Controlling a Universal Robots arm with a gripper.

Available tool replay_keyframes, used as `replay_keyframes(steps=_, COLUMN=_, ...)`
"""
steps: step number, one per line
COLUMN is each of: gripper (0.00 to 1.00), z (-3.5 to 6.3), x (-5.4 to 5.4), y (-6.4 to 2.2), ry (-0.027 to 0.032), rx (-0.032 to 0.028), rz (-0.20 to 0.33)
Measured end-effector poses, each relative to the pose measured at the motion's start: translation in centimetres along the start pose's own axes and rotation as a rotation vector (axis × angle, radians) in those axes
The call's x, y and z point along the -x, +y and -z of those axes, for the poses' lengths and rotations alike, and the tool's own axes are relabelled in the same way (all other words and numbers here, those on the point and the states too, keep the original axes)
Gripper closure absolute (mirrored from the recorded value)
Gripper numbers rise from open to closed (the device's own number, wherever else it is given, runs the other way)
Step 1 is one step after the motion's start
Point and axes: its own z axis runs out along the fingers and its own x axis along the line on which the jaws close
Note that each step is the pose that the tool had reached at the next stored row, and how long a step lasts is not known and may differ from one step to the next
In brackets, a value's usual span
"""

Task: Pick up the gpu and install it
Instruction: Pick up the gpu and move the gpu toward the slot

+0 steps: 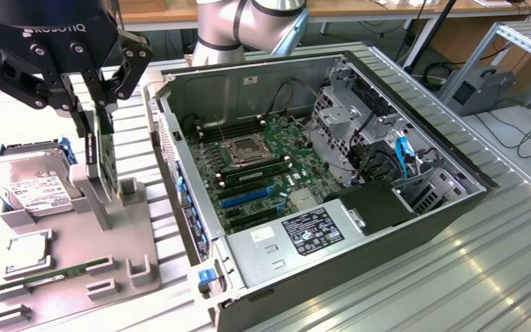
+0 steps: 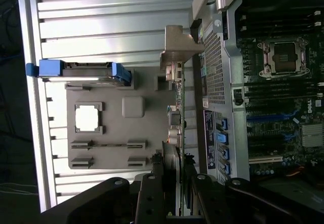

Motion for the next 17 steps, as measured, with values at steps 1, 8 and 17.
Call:
replay_keyframes(steps=1, gripper=0.74, z=0.0, x=0.0, y=0.0, ry=0.0, rx=0.0, rz=0.0)
replay_keyframes(steps=8, gripper=0.74, z=0.0, x=0.26, y=0.02, ry=0.0, rx=0.0, rz=0.0)
replay_keyframes(steps=17, gripper=0.74, z=-0.02, x=0.69, y=0.05, ry=0.0, rx=0.0, rz=0.0)
